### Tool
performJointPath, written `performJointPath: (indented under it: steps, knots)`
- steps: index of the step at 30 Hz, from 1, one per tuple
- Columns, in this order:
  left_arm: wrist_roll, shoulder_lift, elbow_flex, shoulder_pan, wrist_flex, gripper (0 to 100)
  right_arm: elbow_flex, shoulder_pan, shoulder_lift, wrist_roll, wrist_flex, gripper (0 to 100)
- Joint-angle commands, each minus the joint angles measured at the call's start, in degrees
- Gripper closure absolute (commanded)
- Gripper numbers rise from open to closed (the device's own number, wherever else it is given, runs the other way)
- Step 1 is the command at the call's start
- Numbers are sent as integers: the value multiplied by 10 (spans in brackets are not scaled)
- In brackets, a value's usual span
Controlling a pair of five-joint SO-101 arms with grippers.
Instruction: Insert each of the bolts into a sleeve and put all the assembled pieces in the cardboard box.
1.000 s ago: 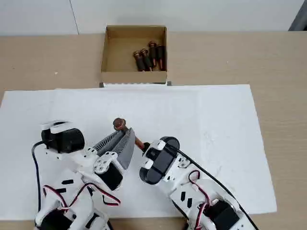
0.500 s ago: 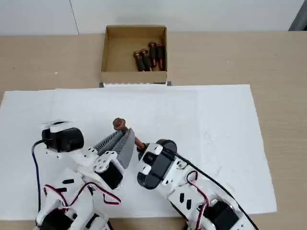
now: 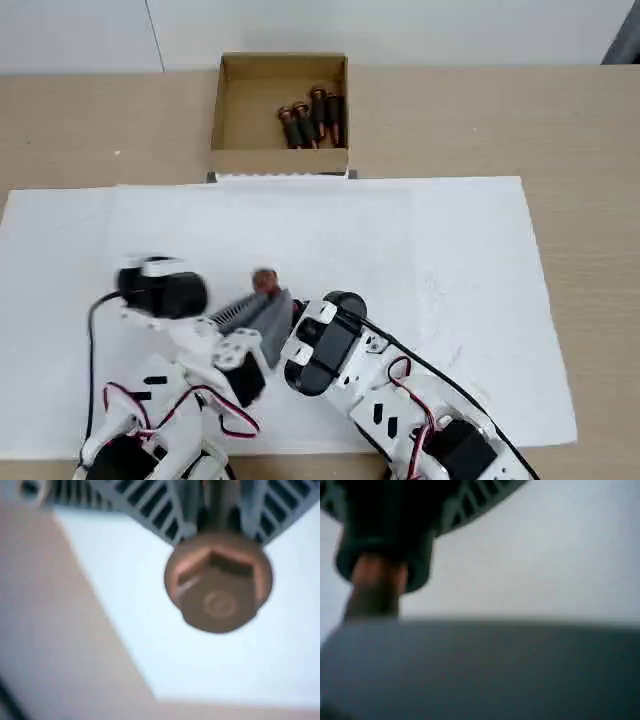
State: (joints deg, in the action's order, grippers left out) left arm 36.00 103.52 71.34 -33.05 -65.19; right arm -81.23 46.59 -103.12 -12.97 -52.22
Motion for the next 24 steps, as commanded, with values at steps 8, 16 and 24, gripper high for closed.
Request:
performJointPath:
  steps: [8,16,24]
  knots:
    - [-18,3,7,-40,-10,988,8,6,-7,-4,17,995]
    - [-56,3,13,2,-14,756,4,6,-7,-4,17,995]
    - [-80,3,9,20,-16,754,4,6,-7,-4,17,995]
